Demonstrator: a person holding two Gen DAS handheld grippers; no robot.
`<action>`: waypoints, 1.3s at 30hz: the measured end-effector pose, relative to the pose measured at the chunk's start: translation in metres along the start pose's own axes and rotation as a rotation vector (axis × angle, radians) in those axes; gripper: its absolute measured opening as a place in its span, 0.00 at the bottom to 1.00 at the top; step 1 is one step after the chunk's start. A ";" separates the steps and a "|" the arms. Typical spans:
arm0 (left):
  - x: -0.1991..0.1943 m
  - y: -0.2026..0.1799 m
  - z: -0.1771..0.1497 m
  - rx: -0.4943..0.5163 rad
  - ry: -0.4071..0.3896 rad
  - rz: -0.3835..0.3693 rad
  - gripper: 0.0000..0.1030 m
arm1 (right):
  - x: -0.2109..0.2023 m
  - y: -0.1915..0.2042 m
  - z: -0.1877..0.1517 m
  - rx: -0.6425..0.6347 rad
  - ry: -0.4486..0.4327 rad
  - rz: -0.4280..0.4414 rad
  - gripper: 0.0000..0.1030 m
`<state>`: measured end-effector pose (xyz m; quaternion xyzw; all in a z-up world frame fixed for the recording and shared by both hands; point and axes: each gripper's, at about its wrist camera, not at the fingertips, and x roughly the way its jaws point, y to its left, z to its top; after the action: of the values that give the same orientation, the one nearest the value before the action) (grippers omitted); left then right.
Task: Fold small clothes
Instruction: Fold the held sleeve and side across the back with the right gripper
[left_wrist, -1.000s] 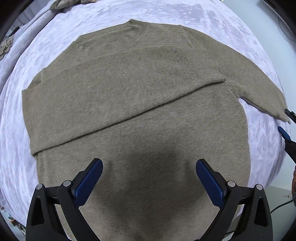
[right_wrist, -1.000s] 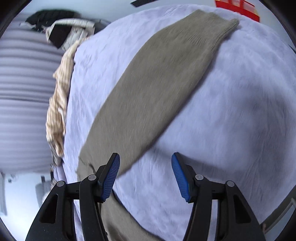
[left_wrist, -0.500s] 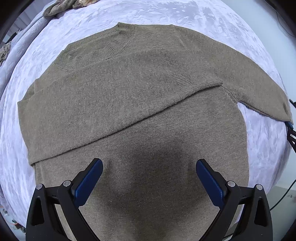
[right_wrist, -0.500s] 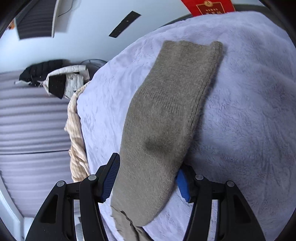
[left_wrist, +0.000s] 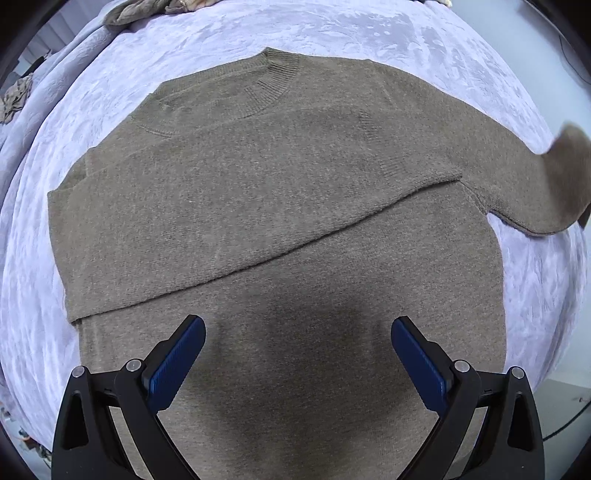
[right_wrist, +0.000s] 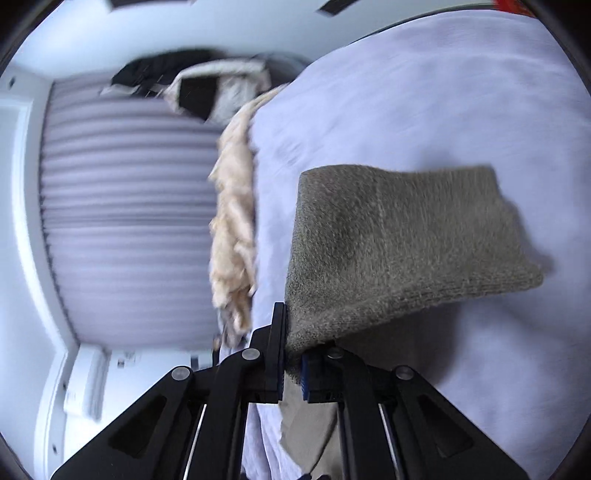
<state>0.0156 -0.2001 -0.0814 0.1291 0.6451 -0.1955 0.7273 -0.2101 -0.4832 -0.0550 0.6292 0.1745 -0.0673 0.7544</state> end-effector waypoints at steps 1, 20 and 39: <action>-0.003 0.003 -0.001 -0.005 -0.010 0.002 0.98 | 0.017 0.015 -0.005 -0.038 0.036 0.010 0.06; -0.007 0.133 -0.038 -0.259 -0.040 0.051 0.98 | 0.264 0.051 -0.213 -0.448 0.670 -0.303 0.07; -0.039 0.214 -0.076 -0.373 -0.157 -0.098 0.98 | 0.246 0.078 -0.205 -0.514 0.533 -0.342 0.08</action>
<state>0.0411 0.0289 -0.0670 -0.0548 0.6168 -0.1174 0.7764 0.0071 -0.2393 -0.0982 0.3775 0.4771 0.0192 0.7935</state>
